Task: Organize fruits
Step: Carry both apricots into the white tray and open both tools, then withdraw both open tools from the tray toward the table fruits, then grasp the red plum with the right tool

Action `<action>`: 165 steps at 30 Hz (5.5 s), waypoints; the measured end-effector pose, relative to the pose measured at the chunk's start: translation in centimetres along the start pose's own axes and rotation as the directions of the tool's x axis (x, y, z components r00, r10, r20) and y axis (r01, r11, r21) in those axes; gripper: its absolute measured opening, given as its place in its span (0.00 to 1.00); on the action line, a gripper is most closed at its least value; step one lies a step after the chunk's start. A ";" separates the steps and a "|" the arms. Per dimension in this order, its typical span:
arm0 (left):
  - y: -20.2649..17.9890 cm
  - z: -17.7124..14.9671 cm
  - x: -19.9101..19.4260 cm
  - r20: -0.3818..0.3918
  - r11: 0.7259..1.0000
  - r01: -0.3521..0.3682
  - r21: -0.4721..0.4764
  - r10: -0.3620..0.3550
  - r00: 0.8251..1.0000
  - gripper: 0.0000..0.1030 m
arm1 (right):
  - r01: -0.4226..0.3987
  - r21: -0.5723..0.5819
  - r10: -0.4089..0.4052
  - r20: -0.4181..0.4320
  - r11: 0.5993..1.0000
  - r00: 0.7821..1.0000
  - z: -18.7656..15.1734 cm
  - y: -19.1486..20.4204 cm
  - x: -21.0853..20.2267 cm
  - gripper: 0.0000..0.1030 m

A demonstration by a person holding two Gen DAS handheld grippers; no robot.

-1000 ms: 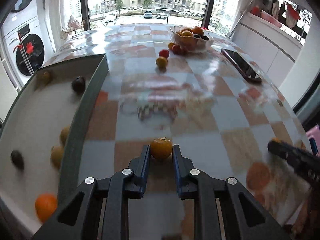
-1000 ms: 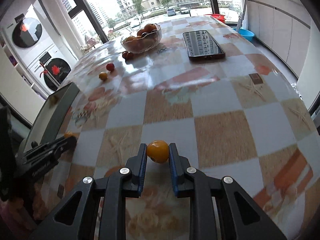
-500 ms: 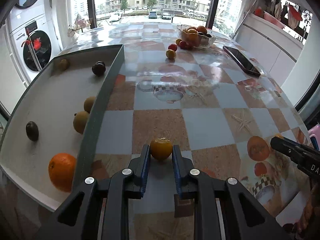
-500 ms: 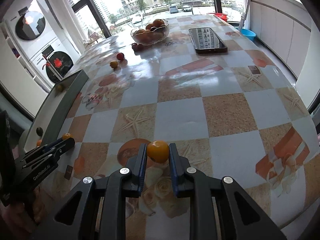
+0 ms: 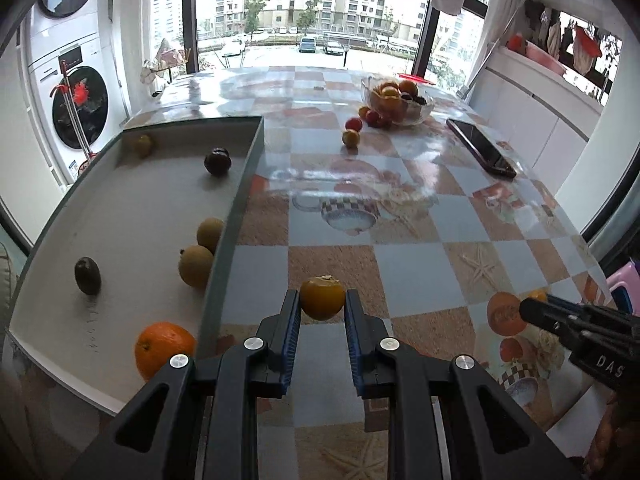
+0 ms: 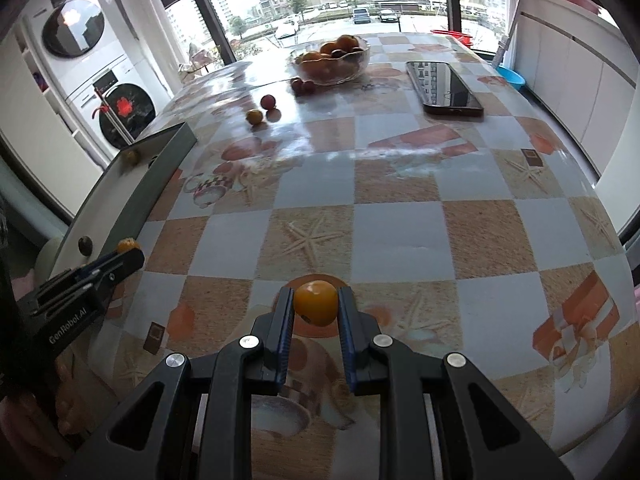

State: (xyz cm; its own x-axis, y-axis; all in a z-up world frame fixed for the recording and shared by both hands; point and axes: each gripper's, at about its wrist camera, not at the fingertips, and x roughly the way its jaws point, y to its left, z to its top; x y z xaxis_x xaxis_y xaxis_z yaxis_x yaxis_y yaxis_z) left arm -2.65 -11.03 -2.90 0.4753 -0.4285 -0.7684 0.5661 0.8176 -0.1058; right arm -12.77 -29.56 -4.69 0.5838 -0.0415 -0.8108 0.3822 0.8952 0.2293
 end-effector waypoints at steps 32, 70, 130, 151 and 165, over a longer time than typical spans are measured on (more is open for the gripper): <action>16.3 2.5 0.7 -0.023 0.936 -0.286 -0.204 0.288 0.957 0.23 | -0.243 -0.330 0.209 -0.133 0.912 0.969 7.8 22.3 7.7 0.24; -2.2 2.1 3.8 0.013 0.983 -0.123 0.135 0.123 0.992 0.86 | 0.234 -0.067 -0.239 -0.082 0.970 0.968 7.5 0.2 7.8 1.00; -3.1 1.5 5.7 -0.009 0.988 -0.103 0.117 0.105 0.994 1.00 | -0.031 -0.160 0.015 -0.102 0.987 0.995 8.1 1.7 7.4 0.48; -3.0 1.4 5.7 -0.009 0.988 -0.103 0.117 0.105 0.994 1.00 | 0.064 -0.022 -0.063 0.019 0.998 0.998 7.9 -2.4 6.4 0.77; -3.5 5.5 7.4 -0.044 0.990 -0.106 0.096 0.111 0.993 1.00 | 0.164 -0.084 -0.162 0.029 0.983 0.986 7.7 -3.0 6.5 0.63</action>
State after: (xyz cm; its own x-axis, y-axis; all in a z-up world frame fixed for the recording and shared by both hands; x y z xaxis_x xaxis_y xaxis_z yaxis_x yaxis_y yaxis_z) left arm 2.58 -19.23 -4.74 0.5050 -0.3182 -0.8023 0.5747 0.8175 0.0376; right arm -4.64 -35.93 -6.52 0.5347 -0.1988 -0.8213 0.4113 0.9103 0.0475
